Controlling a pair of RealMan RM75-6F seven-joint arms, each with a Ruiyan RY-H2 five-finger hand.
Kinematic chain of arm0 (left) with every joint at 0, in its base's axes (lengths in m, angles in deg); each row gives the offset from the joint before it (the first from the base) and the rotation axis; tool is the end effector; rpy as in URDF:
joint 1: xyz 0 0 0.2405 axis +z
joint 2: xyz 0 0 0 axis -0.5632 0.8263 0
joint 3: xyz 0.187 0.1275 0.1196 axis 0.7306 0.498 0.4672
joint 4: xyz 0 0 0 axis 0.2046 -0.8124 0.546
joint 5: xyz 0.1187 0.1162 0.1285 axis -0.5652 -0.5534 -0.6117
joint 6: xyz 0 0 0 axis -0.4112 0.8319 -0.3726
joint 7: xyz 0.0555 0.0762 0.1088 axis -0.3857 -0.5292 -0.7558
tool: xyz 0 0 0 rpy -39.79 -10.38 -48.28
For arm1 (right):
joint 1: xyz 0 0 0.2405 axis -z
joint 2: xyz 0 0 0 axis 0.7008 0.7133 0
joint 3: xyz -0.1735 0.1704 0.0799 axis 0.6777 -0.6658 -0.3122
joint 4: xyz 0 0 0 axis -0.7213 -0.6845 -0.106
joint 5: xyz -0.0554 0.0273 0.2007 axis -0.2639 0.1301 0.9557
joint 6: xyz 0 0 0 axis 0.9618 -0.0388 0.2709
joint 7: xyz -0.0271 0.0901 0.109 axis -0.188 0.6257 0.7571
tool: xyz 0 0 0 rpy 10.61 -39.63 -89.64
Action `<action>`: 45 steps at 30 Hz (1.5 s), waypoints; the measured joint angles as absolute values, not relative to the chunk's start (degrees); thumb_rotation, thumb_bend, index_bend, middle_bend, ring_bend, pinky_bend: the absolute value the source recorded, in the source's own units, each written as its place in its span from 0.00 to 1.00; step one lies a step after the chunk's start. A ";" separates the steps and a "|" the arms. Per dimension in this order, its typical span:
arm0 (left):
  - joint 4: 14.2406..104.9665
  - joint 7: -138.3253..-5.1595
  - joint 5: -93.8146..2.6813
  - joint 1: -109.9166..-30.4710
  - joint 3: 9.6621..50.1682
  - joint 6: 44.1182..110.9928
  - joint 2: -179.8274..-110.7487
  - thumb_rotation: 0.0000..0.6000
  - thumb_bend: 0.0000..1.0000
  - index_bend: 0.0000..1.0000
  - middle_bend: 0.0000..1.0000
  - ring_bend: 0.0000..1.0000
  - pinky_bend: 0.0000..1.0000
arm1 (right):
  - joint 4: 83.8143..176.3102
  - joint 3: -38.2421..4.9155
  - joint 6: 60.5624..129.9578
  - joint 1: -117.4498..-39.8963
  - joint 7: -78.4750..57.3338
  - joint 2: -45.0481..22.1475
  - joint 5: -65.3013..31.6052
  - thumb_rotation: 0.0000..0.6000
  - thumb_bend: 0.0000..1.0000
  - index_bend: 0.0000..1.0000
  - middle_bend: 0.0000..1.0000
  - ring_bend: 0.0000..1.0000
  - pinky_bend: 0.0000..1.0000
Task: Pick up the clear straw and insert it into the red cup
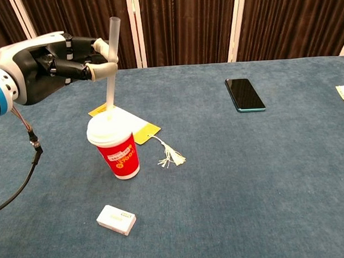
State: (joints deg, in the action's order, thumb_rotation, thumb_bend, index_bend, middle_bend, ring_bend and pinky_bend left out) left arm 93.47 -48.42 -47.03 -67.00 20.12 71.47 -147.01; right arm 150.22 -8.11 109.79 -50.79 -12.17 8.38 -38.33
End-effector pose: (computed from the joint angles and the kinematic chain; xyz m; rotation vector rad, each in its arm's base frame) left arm -0.1057 0.2973 0.0196 -1.2601 -1.9670 -1.5932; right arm -0.3115 -0.1827 0.1429 1.4434 -1.0191 0.8434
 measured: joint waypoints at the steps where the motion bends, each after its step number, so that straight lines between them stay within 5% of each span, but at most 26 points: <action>1: 93.29 -48.16 -47.00 -66.90 20.21 71.48 -147.15 1.00 0.39 0.57 0.00 0.00 0.00 | 150.21 -8.11 109.77 -50.79 -12.13 8.38 -38.29 1.00 0.15 0.25 0.00 0.00 0.00; 9: 92.84 -47.51 -47.62 -66.65 20.66 71.24 -147.28 1.00 0.39 0.55 0.00 0.00 0.00 | 150.25 -8.08 109.73 -50.81 -12.16 8.38 -38.34 1.00 0.15 0.25 0.00 0.00 0.00; 16: 92.07 -47.73 -49.27 -66.32 21.38 71.76 -147.35 1.00 0.32 0.27 0.00 0.00 0.00 | 150.30 -8.08 109.73 -50.79 -12.17 8.42 -38.31 1.00 0.15 0.25 0.00 0.00 0.00; 33: 92.01 -52.21 -53.22 -65.48 22.06 74.99 -145.07 1.00 0.31 0.26 0.00 0.00 0.00 | 150.26 -8.11 109.60 -50.81 -12.33 8.44 -38.11 1.00 0.15 0.25 0.00 0.00 0.00; 40: 91.29 -65.09 -60.28 -63.83 24.53 80.84 -141.10 1.00 0.31 0.25 0.00 0.00 0.00 | 150.14 -8.21 109.67 -50.87 -12.82 8.29 -38.10 1.00 0.14 0.25 0.00 0.00 0.00; 45: 91.79 -79.26 -63.06 -61.49 27.46 84.87 -137.29 1.00 0.31 0.14 0.00 0.00 0.00 | 149.99 -8.30 109.91 -50.89 -13.33 8.08 -38.17 1.00 0.14 0.25 0.00 0.00 0.00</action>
State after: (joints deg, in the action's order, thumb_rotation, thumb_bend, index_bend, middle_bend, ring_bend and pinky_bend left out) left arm 91.79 -79.26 -63.06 -61.49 27.46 84.87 -137.29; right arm 149.99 -8.30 109.91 -50.89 -13.33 8.08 -38.17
